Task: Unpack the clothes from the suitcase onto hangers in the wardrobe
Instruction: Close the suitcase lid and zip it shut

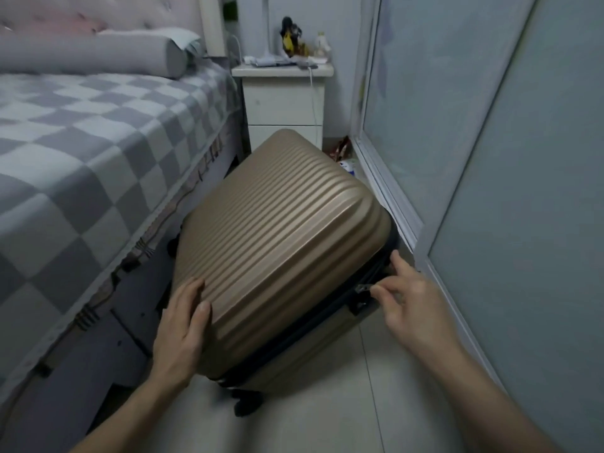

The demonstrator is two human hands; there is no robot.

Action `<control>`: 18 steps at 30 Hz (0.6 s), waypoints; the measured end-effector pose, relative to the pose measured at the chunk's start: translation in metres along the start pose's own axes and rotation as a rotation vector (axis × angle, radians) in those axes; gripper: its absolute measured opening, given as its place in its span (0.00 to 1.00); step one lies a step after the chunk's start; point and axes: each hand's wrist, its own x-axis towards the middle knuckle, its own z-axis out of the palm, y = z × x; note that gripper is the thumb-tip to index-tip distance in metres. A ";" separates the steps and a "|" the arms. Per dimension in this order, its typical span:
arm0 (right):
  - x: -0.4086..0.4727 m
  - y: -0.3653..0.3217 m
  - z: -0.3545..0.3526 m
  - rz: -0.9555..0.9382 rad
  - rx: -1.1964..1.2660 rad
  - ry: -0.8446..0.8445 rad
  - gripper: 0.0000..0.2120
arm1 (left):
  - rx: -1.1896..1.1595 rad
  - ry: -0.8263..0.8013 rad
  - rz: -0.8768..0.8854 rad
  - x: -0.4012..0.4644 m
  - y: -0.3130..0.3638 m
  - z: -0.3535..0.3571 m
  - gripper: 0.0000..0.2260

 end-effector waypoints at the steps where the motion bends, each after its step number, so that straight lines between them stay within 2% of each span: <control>1: 0.001 -0.006 0.000 -0.031 -0.014 0.015 0.05 | -0.058 0.009 -0.027 -0.001 0.000 -0.002 0.35; 4: 0.003 -0.019 0.002 -0.180 -0.102 0.104 0.04 | -0.199 0.031 -0.108 -0.005 -0.008 0.001 0.32; 6: 0.005 -0.032 0.003 -0.308 -0.174 0.172 0.08 | -0.300 0.041 -0.194 -0.005 -0.016 0.003 0.29; 10: 0.002 -0.063 0.005 -0.548 -0.318 0.309 0.16 | -0.439 0.045 -0.363 0.000 -0.027 0.007 0.30; 13: -0.001 -0.081 0.018 -0.655 -0.342 0.331 0.14 | -0.504 -0.083 -0.528 0.004 -0.030 0.003 0.30; 16: -0.004 -0.089 0.032 -0.732 -0.367 0.347 0.13 | -0.476 -0.256 -0.592 0.009 -0.025 0.000 0.32; 18: -0.008 -0.092 0.044 -0.803 -0.365 0.349 0.13 | -0.531 -0.187 -0.550 0.018 0.003 -0.007 0.22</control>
